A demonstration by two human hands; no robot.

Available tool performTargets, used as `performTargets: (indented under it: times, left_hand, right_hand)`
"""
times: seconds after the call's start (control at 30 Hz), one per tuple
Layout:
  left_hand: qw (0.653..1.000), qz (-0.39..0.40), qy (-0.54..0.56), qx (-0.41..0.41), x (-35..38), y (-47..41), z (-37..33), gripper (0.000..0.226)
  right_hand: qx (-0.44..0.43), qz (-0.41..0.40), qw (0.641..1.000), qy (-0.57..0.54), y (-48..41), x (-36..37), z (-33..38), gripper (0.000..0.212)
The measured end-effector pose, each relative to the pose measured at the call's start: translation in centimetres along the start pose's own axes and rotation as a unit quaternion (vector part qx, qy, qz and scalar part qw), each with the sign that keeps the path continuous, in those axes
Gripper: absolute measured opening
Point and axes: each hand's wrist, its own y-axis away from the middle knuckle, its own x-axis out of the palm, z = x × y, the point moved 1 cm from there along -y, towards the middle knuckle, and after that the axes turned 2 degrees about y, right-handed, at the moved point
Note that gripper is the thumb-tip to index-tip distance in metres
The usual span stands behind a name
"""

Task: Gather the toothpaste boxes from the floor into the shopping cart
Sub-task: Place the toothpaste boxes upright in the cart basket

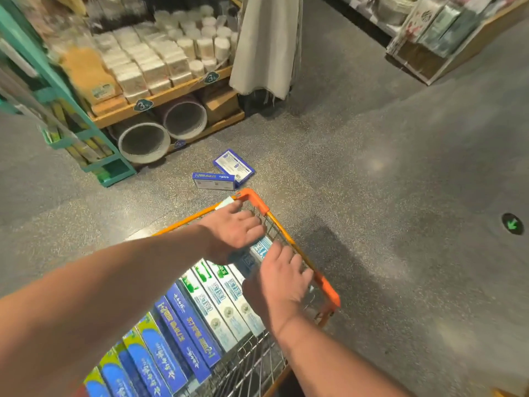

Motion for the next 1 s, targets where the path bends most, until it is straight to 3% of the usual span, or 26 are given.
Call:
performTargets:
  times: [0.13, 0.2, 0.27, 0.47, 0.57, 0.63, 0.7, 0.83, 1.0]
  left_hand:
    - [1.000, 0.006, -0.001, 0.027, 2.8, -1.9, -0.7, 0.047]
    - [0.999, 0.028, -0.010, 0.039, 4.0, -3.4, -1.0, 0.058]
    - [0.998, 0.038, -0.022, 0.055, 5.4, -4.9, -1.1, 0.061]
    - [0.993, 0.060, -0.045, 0.092, 10.6, -7.1, -1.2, 0.068]
    - [0.993, 0.049, -0.036, 0.099, 13.0, -7.9, -1.5, 0.070]
    - [0.995, 0.026, -0.027, 0.092, 14.4, -8.1, -1.6, 0.068]
    - [0.995, 0.050, -0.017, 0.082, 15.2, -8.5, -1.6, 0.072]
    - [0.988, 0.137, -0.014, 0.075, 15.5, -9.4, -1.6, 0.111]
    - [0.987, 0.150, 0.002, 0.061, 17.4, -9.5, -1.5, 0.123]
  right_hand:
    - [0.028, 0.045, 0.998, 0.019, 0.7, 3.3, -1.3, 0.014]
    - [0.065, 0.067, 0.995, 0.030, 1.1, 5.1, -1.6, 0.012]
    - [0.104, 0.051, 0.993, 0.024, 2.0, 6.6, -1.5, 0.017]
    - [0.151, 0.107, 0.981, -0.062, 3.6, 9.3, -0.4, 0.044]
    - [0.152, 0.150, 0.974, -0.071, 3.9, 11.8, -0.6, 0.069]
    - [0.151, 0.178, 0.970, -0.070, 3.9, 12.8, -0.6, 0.097]
    - [0.159, 0.202, 0.963, -0.076, 3.7, 13.5, -0.5, 0.114]
    - [0.160, 0.252, 0.953, -0.054, 3.2, 14.0, -0.1, 0.121]
    - [0.127, 0.335, 0.932, -0.058, 2.3, 15.0, 0.1, 0.130]
